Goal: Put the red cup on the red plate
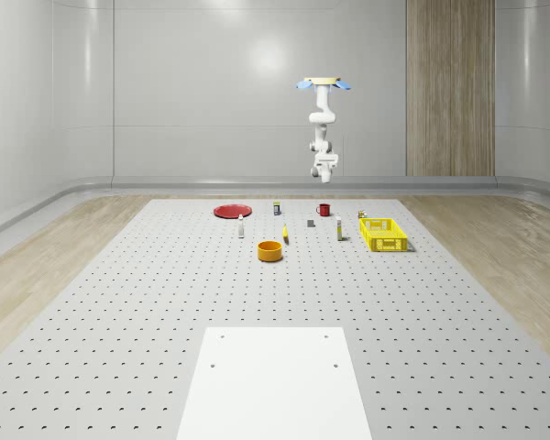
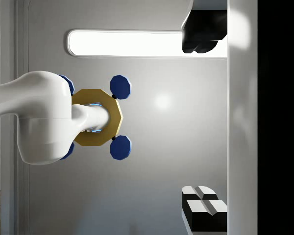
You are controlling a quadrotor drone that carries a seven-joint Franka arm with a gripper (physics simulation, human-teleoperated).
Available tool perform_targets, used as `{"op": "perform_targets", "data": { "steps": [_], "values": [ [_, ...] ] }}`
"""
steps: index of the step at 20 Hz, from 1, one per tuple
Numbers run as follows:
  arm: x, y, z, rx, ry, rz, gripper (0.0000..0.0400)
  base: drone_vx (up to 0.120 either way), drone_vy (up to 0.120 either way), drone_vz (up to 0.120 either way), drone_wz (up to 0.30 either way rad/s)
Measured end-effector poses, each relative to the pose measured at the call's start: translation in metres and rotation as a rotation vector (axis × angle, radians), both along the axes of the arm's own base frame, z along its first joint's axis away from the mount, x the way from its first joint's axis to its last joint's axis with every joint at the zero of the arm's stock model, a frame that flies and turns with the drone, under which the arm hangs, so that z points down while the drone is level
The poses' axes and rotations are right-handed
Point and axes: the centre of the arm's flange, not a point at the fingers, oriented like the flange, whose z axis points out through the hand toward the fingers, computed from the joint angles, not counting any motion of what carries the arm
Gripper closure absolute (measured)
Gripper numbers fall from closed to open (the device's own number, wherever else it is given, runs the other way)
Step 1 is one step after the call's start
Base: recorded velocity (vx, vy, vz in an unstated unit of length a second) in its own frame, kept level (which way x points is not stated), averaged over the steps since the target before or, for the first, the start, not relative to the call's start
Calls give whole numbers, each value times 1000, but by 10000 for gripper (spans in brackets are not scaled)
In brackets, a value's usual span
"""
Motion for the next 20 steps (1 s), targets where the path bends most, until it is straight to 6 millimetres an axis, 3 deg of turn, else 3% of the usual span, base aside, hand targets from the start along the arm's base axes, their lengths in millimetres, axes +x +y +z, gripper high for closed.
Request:
{"op": "perform_targets", "data": {
  "steps": [20],
  "values": [
    [-1,2,0,-17,-15,0,0,120,0,0,0]
  ]
}}
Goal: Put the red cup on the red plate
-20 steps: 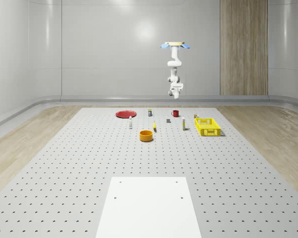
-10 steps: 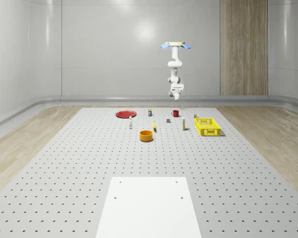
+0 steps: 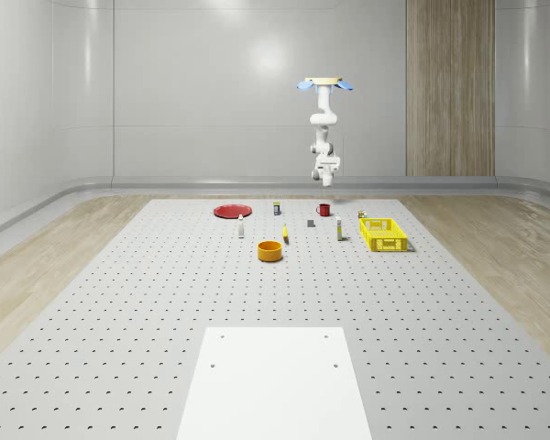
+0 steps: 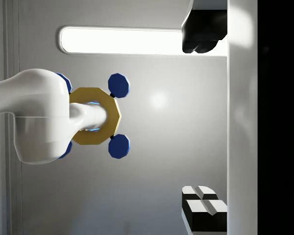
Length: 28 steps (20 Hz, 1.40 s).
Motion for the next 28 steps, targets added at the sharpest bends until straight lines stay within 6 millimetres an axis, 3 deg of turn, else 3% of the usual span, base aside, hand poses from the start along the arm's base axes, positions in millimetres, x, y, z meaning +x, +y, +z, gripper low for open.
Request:
{"op": "perform_targets", "data": {
  "steps": [11,18,23,28],
  "values": [
    [-1,9,-1,-93,-8,-2,0,105,-47,0,0],
    [-1,33,-6,-339,-13,-9,0,120,0,0,0],
    [-1,69,-30,-779,-15,-20,0,16,0,-120,0],
    [1,97,-100,-1548,-12,-41,0,0,0,-120,0]
  ]
}}
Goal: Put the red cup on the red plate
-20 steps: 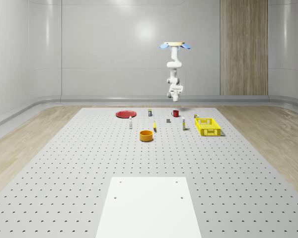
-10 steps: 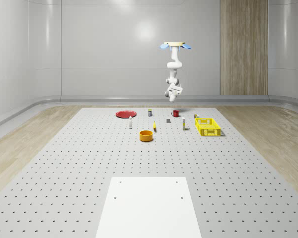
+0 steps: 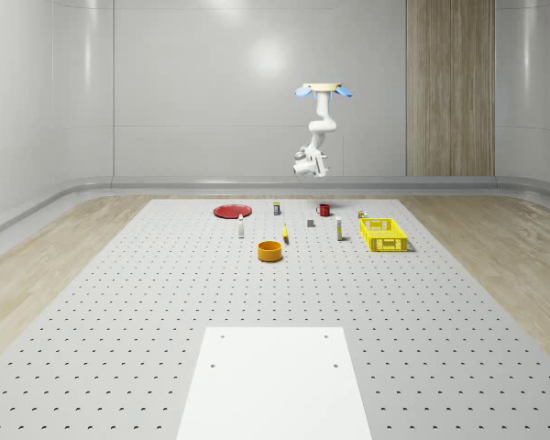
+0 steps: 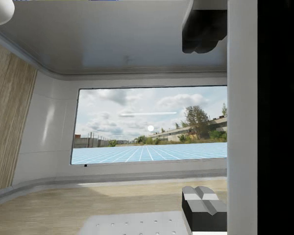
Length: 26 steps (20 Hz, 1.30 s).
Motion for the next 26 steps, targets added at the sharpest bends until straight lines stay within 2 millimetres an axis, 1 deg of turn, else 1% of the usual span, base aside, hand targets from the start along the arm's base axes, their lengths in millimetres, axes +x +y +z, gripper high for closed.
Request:
{"op": "perform_targets", "data": {
  "steps": [2,4,5,7,10,11,14,19,21,24,26],
  "values": [
    [1,-6,-33,-344,0,-13,0,0,0,-120,0],
    [2,-21,-60,-654,0,-24,0,0,0,-120,0],
    [2,-29,-70,-789,0,-29,0,0,0,-120,0],
    [3,-46,-84,-1011,1,-37,0,0,0,-120,0],
    [3,-67,-94,-1241,3,-43,0,0,0,-120,0],
    [3,-72,-96,-1295,4,-44,0,0,0,-120,0],
    [3,-83,-99,-1411,5,-46,0,120,0,-120,0],
    [3,-92,-100,-1508,7,-47,0,120,0,-120,0],
    [3,-94,-100,-1528,8,-47,0,20,20,-120,0],
    [3,-96,-101,-1547,8,-47,0,0,120,-120,0],
    [3,-97,-101,-1556,9,-47,0,0,20,-120,0]
  ]
}}
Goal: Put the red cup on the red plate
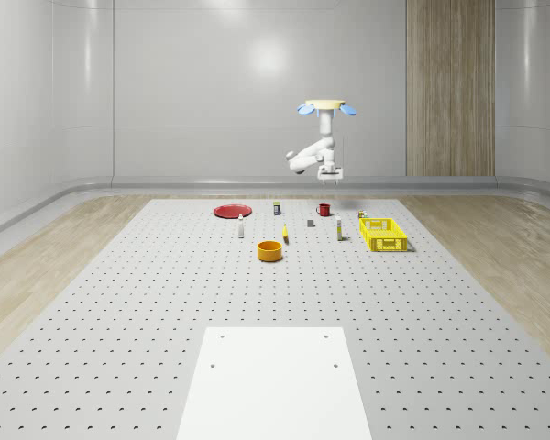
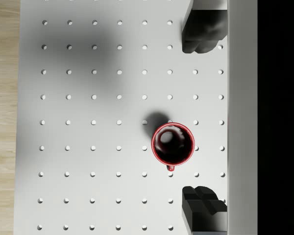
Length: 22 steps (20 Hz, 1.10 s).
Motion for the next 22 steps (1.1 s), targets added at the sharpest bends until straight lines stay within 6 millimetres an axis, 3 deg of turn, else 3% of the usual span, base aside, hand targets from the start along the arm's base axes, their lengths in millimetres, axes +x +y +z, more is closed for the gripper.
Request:
{"op": "perform_targets", "data": {
  "steps": [12,22],
  "values": [
    [0,-2,0,-16,1,0,0,57,0,-120,0],
    [0,-2,0,-18,1,0,0,0,0,-120,0]
  ]
}}
